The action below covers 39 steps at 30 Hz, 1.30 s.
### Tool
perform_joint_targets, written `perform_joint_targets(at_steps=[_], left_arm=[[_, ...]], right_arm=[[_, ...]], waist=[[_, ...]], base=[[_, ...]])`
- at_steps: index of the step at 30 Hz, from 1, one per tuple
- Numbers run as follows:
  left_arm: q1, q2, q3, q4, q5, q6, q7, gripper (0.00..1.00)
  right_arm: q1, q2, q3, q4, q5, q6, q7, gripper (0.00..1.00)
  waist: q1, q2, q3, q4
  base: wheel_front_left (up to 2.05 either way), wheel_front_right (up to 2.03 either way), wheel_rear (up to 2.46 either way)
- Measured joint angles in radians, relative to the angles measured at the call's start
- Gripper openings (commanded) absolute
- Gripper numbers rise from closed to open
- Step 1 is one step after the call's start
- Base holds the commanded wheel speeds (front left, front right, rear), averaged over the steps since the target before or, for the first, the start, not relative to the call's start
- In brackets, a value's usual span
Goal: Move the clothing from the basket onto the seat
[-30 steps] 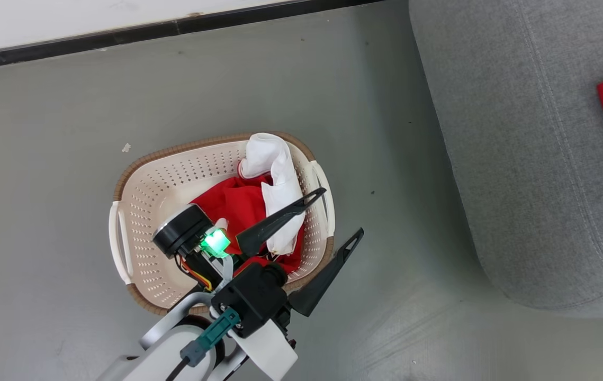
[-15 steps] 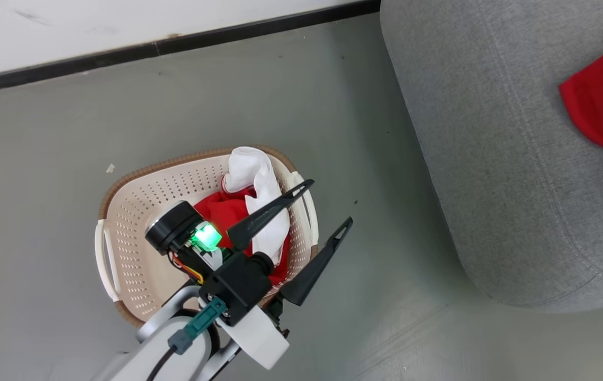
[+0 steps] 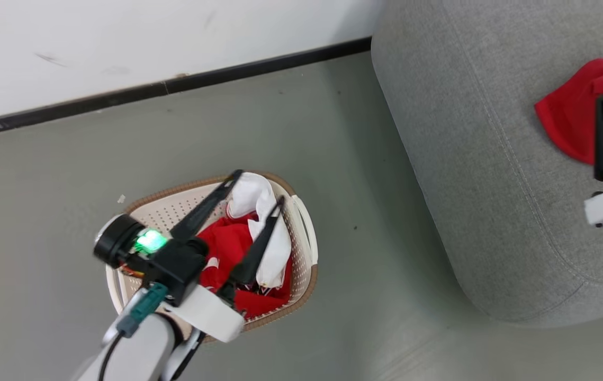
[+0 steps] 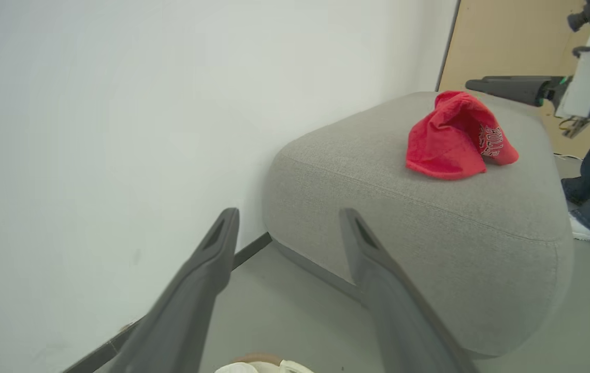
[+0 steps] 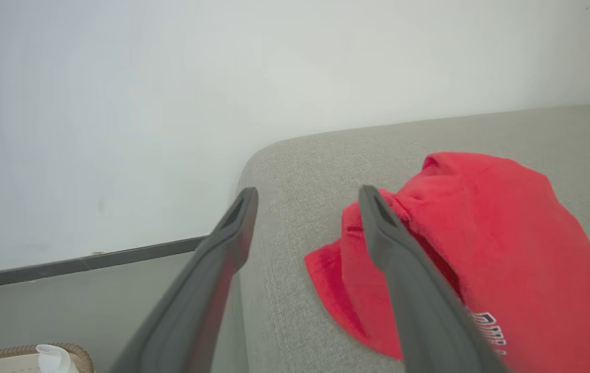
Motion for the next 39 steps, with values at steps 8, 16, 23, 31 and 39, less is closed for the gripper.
perform_joint_targets(at_steps=[8,16,23,31,39], left_arm=[[0.057,0.007,0.093,0.062,-0.054,0.047,-0.037,1.00],[0.115,0.010,0.171,0.115,-0.082,0.087,-0.063,1.00],[0.181,0.013,0.231,0.160,-0.120,0.119,-0.072,1.00],[0.242,0.008,0.278,0.198,-0.144,0.136,-0.077,1.00],[0.300,0.006,0.297,0.230,-0.144,0.153,-0.080,1.00]], right_arm=[[0.025,0.053,0.081,-0.107,-0.028,0.000,-0.005,1.00],[0.080,0.093,0.143,-0.145,-0.043,0.000,-0.007,1.00],[0.142,0.129,0.170,-0.159,-0.056,0.000,-0.007,1.00],[0.239,0.164,0.191,-0.163,-0.096,0.000,-0.007,1.00],[0.331,0.181,0.203,-0.185,-0.117,0.000,-0.007,1.00]], waist=[[0.0000,0.0000,-0.062,0.024],[0.0000,0.0000,-0.128,0.058],[0.0000,0.0000,-0.190,0.089],[0.0000,0.0000,-0.260,0.119],[0.0001,0.0000,-0.324,0.142]], base=[[0.00,0.00,0.00],[0.00,0.00,0.00],[0.00,0.00,0.00],[0.00,0.00,0.00],[0.00,0.00,0.00]])
